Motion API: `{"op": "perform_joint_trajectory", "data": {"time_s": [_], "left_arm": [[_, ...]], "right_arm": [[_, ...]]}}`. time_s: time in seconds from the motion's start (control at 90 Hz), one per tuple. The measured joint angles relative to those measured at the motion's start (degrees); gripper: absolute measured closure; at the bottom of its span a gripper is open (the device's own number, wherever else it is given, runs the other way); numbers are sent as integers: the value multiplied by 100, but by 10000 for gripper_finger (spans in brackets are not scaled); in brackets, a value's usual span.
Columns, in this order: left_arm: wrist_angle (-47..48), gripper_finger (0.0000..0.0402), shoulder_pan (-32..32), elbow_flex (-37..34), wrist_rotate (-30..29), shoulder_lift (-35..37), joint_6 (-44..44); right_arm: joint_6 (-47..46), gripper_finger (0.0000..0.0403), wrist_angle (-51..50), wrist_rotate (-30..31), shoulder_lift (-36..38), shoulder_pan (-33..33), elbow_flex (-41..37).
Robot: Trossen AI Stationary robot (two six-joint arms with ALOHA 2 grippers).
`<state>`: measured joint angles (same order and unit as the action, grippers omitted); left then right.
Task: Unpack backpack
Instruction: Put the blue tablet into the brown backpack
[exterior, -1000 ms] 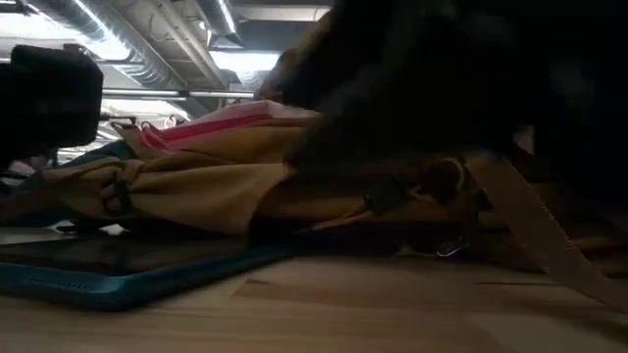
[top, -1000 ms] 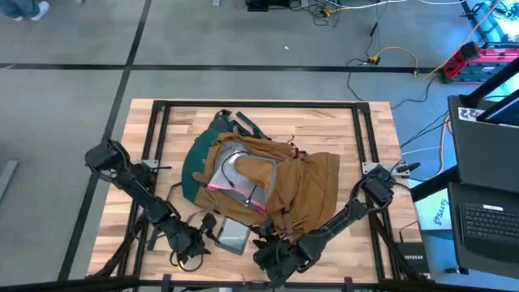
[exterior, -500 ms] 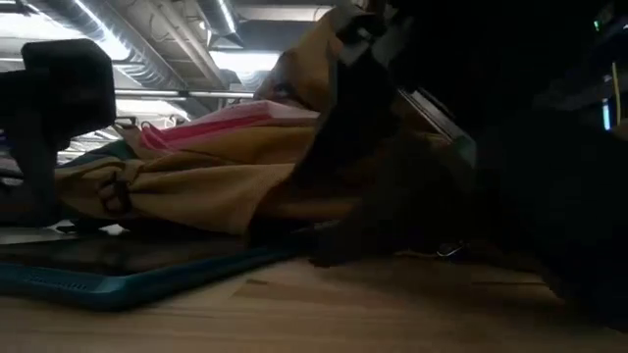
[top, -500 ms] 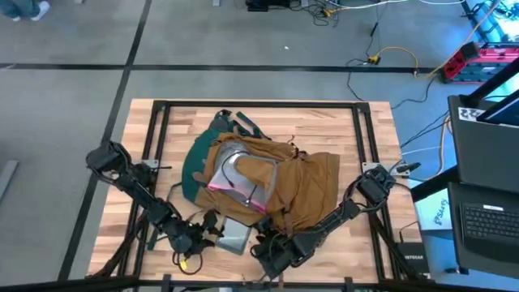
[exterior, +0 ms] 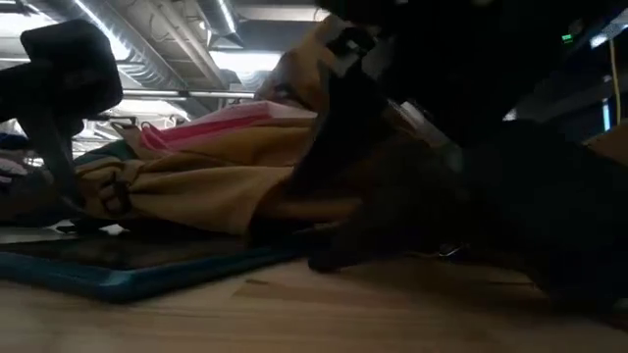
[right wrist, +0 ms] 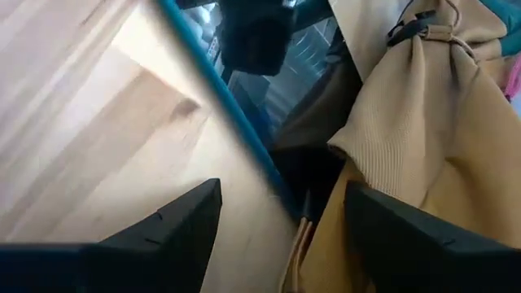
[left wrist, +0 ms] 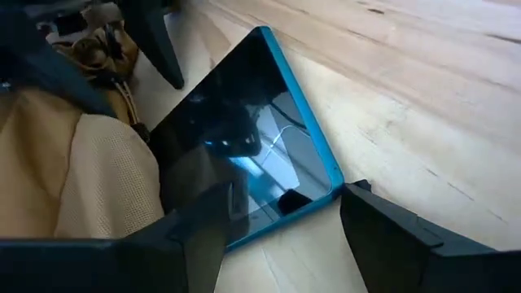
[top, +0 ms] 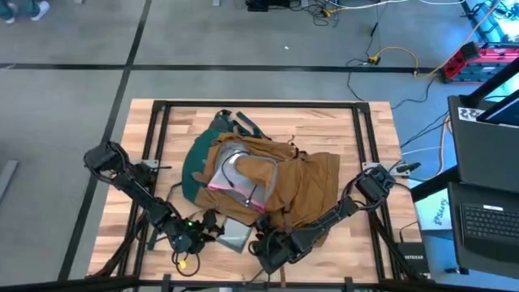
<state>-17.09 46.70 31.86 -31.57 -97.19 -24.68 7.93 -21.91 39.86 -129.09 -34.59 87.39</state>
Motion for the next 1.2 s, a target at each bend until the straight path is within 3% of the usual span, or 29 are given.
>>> {"op": "perform_joint_trajectory", "data": {"time_s": [0.622, 1.033, 1.2], "left_arm": [[-614, 189, -226, -26, -19, -17, -1017], [-952, 189, -278, -24, -330, -26, -1189], [-952, 189, -277, -24, -389, -26, -1155]], "right_arm": [[436, 155, 570, -60, -122, 268, 3], [979, 155, 1681, 611, -178, 306, -24], [1195, 192, 1886, 598, -180, 302, -26]]}}
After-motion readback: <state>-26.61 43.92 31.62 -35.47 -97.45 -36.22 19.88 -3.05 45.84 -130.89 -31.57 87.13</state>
